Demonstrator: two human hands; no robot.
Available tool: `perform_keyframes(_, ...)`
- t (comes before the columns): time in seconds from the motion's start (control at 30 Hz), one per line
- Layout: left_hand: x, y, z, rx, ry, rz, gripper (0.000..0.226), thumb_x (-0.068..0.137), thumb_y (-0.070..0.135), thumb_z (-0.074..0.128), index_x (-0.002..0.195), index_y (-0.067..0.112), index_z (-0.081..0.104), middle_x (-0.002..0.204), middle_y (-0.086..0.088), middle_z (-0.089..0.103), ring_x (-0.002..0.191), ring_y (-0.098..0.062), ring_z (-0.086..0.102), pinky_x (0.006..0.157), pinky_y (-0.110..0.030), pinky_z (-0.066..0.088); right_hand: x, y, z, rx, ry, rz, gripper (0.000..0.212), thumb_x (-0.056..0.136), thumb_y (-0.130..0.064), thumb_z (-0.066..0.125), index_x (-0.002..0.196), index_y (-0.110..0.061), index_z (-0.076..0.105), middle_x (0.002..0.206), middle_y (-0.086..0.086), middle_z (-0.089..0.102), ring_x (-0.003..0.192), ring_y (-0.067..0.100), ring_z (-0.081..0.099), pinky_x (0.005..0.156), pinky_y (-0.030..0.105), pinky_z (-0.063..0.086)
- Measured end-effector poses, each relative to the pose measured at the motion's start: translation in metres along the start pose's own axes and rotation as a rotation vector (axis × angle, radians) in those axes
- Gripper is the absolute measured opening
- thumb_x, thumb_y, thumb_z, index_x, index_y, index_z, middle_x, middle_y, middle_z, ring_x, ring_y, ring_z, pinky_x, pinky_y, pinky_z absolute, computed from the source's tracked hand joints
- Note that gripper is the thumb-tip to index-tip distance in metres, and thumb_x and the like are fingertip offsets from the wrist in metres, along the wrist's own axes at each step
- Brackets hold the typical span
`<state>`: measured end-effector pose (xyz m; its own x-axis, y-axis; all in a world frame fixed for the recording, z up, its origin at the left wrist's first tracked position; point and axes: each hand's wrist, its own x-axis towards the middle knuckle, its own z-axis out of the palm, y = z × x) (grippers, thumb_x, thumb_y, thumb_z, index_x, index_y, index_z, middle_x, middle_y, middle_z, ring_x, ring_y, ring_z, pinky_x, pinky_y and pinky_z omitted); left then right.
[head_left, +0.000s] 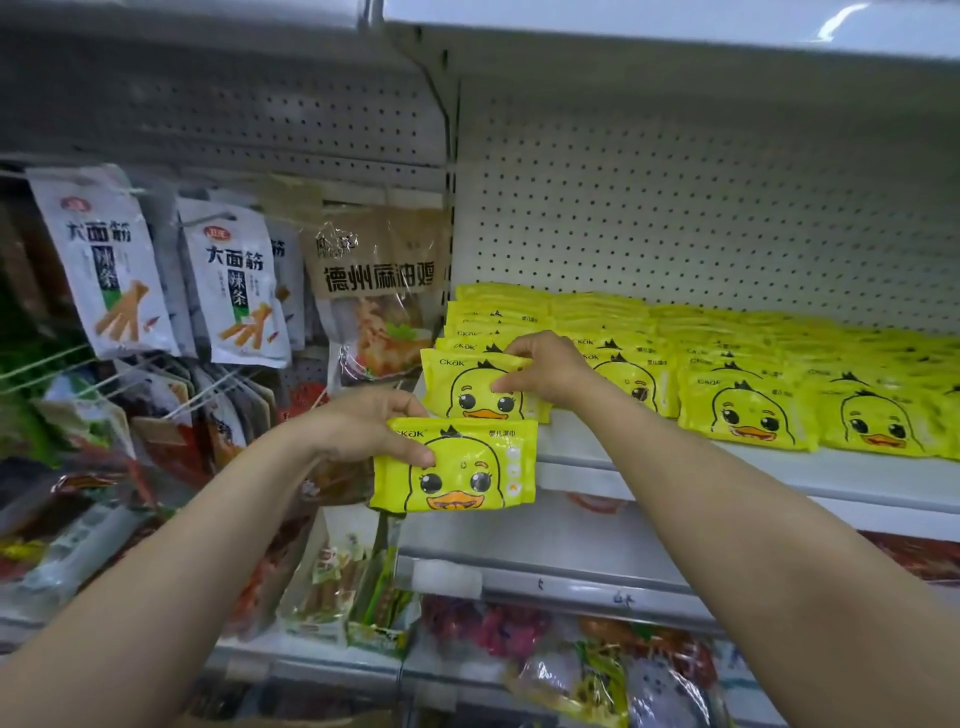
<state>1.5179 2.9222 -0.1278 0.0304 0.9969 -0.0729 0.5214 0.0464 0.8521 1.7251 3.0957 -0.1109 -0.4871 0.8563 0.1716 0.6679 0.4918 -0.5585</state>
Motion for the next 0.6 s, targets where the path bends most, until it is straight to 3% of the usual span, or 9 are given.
perform_keyframes(0.13,0.006,0.000,0.000,-0.038,-0.006,0.010,0.050,0.041,0.046,0.093,0.083,0.030,0.070,0.099,0.005,0.074,0.094,-0.016,0.069,0.087,-0.035,0.050,-0.003,0.001,0.005,-0.228,0.134,-0.014,0.065,0.065,-0.055,0.084,0.120,-0.026,0.064,0.124,0.002,0.062,0.112,0.021,0.059,0.082,0.032,0.048)
perform_keyframes(0.27,0.013,0.006,0.005,-0.118,0.010,0.013,0.053,0.049,0.029,0.094,0.093,0.015,0.068,0.099,-0.001,0.074,0.095,-0.022,0.070,0.085,-0.034,0.053,-0.007,0.004,0.000,-0.353,0.157,-0.032,0.068,0.072,-0.058,0.078,0.127,-0.023,0.057,0.128,0.003,0.058,0.127,0.022,0.042,0.091,0.038,0.046)
perform_keyframes(0.37,0.020,0.011,0.009,-0.143,0.016,0.038,0.057,0.038,0.041,0.095,0.086,0.021,0.071,0.099,0.001,0.075,0.097,-0.019,0.070,0.090,-0.036,0.052,-0.021,-0.001,-0.019,-0.207,0.233,-0.076,0.050,0.083,-0.053,0.070,0.121,-0.022,0.062,0.125,0.000,0.063,0.122,0.019,0.050,0.092,0.035,0.047)
perform_keyframes(0.43,0.025,0.021,0.014,-0.137,0.022,0.057,0.049,0.045,0.039,0.095,0.085,0.023,0.072,0.099,0.002,0.074,0.098,-0.017,0.068,0.092,-0.033,0.050,-0.038,-0.010,-0.036,0.053,0.109,-0.099,0.040,0.086,-0.051,0.068,0.112,-0.021,0.068,0.114,-0.004,0.069,0.110,0.012,0.061,0.092,0.032,0.049)
perform_keyframes(0.5,0.031,0.036,0.020,-0.125,0.044,0.073,0.036,0.058,0.025,0.090,0.088,0.018,0.071,0.098,0.002,0.073,0.097,-0.016,0.067,0.091,-0.030,0.049,-0.058,-0.019,-0.050,0.181,-0.167,-0.127,0.037,0.083,-0.048,0.073,0.110,-0.023,0.070,0.110,-0.005,0.071,0.107,0.009,0.064,0.095,0.030,0.051)
perform_keyframes(0.57,0.039,0.051,0.028,-0.104,0.070,0.111,0.030,0.063,0.019,0.088,0.086,0.017,0.069,0.087,0.008,0.071,0.085,-0.007,0.065,0.085,-0.026,0.048,-0.072,-0.020,-0.057,0.056,-0.326,-0.148,0.050,0.074,-0.046,0.082,0.118,-0.028,0.067,0.119,-0.006,0.067,0.115,0.007,0.060,0.099,0.029,0.049)
perform_keyframes(0.6,0.042,0.059,0.032,-0.094,0.081,0.126,0.027,0.064,0.017,0.087,0.084,0.018,0.069,0.079,0.012,0.069,0.077,-0.001,0.062,0.080,-0.022,0.047,-0.075,-0.018,-0.060,-0.053,-0.315,-0.156,0.056,0.071,-0.047,0.084,0.120,-0.030,0.064,0.120,-0.007,0.064,0.115,0.007,0.057,0.095,0.028,0.048)
